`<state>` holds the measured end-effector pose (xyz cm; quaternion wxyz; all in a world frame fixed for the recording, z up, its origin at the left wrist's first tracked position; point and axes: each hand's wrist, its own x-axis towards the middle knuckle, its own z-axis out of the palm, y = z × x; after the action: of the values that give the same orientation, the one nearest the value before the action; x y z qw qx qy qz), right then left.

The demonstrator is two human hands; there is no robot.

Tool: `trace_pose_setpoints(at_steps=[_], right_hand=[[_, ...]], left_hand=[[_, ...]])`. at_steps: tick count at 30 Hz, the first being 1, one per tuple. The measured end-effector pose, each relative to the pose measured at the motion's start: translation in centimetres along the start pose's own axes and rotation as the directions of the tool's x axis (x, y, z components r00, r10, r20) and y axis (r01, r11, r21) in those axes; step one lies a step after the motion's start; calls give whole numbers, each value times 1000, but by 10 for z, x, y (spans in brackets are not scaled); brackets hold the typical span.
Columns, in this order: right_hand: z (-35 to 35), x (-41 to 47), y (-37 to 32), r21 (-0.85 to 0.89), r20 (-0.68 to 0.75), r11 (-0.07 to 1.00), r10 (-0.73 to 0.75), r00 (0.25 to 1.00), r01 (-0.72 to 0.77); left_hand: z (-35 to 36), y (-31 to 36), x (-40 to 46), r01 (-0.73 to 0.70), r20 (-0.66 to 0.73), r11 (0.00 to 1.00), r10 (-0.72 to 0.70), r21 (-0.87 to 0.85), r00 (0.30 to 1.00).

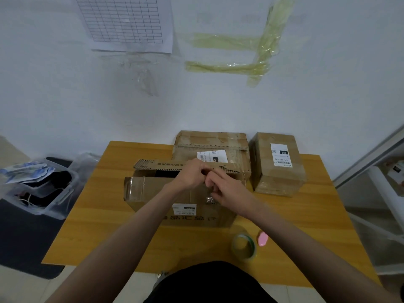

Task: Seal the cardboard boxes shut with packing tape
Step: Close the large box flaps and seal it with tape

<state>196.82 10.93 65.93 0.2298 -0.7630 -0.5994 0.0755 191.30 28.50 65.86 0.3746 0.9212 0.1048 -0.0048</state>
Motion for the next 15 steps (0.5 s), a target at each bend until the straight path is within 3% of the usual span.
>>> trace_pose_setpoints(at_steps=[4,15], right_hand=[[10,-6,2,-116,4,993,38,999,-37],[22,-11,-3,-165,-75,985,30,997,-42]], left_hand=[[-1,1,0,15,13,1000,-14,-14,1000],[-2,4,-1,41,16,996,-40,-80,999]])
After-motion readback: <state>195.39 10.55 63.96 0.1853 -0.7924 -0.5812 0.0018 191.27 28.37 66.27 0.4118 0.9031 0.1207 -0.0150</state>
